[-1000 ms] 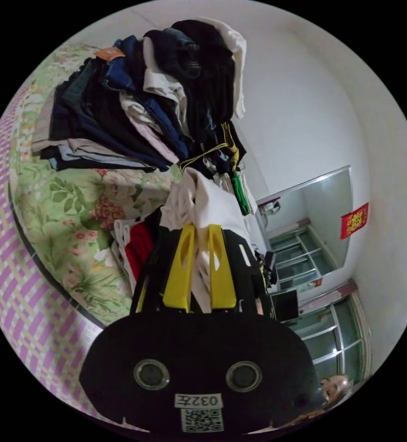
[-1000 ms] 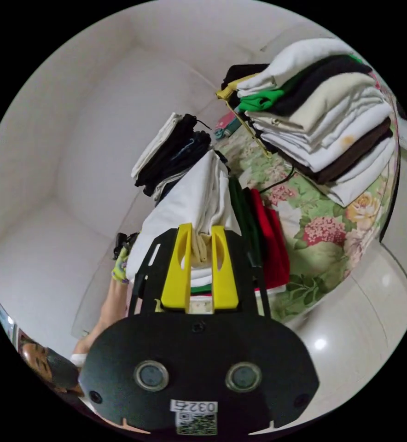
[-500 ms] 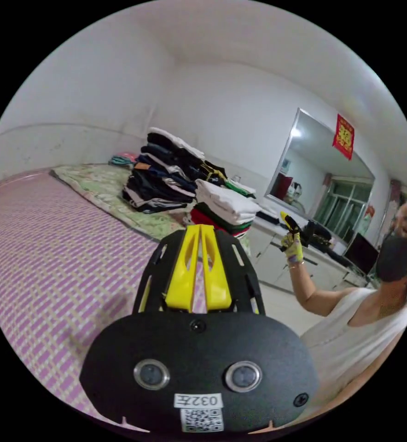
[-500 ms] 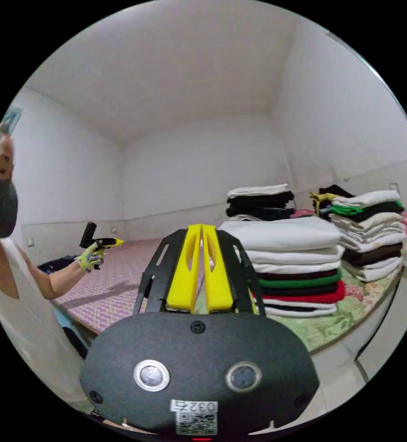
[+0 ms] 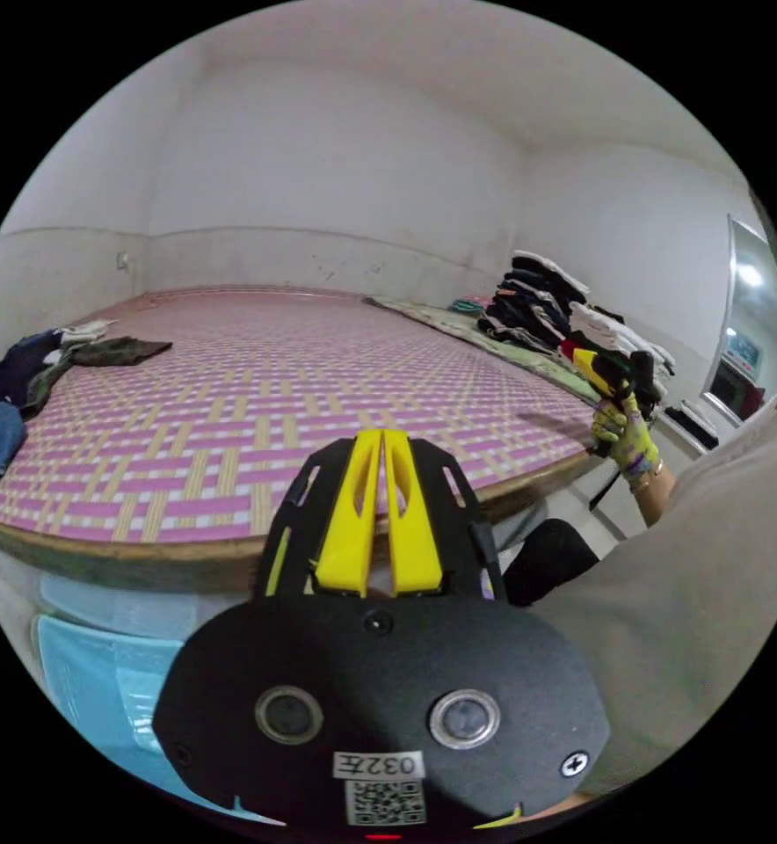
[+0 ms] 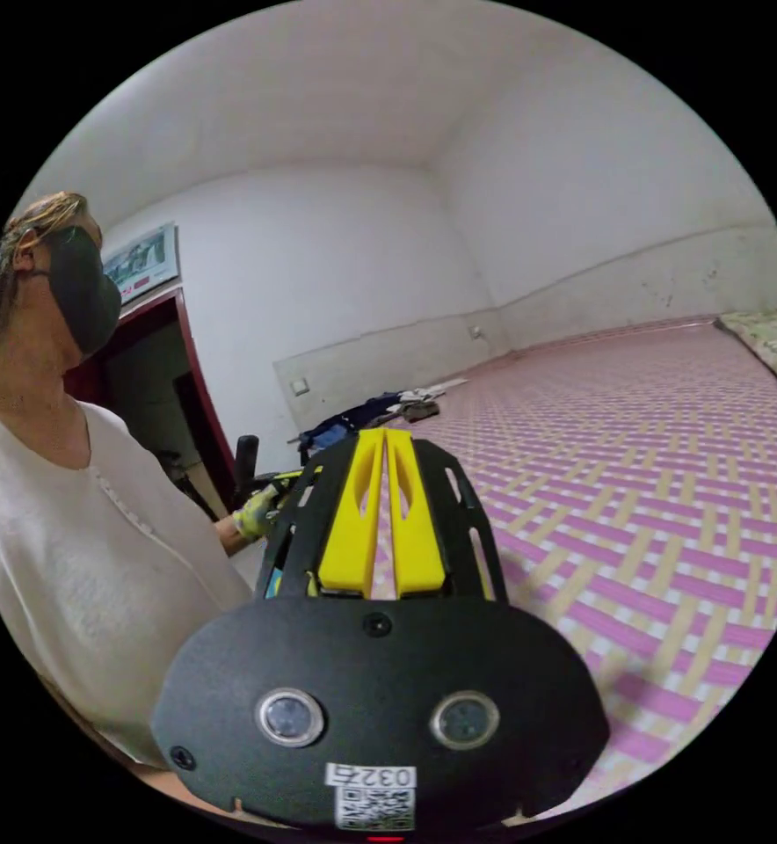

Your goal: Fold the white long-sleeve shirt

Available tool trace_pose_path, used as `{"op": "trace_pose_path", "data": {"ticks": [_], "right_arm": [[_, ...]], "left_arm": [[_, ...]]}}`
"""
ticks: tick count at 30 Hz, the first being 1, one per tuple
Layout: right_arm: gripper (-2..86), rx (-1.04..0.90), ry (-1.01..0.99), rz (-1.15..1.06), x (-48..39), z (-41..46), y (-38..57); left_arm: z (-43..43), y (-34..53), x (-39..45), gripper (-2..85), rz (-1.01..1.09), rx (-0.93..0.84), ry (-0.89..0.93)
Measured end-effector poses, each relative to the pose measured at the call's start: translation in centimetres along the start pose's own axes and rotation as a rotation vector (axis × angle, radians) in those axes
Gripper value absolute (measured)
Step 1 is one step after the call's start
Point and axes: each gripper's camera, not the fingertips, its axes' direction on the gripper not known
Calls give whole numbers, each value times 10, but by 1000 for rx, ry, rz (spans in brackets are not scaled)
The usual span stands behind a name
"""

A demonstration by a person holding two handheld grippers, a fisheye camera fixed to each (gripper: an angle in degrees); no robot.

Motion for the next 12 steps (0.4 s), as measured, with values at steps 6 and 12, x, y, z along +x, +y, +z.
{"op": "trace_pose_path", "data": {"ticks": [6,12], "right_arm": [[-10,-53,-134,86,35,22,-36],[-10,-49,-173,143,65,13,-64]], "left_arm": [[39,28,3,-12,149,-49,-151],[67,35,-19,-12,134,-34,-84]]}}
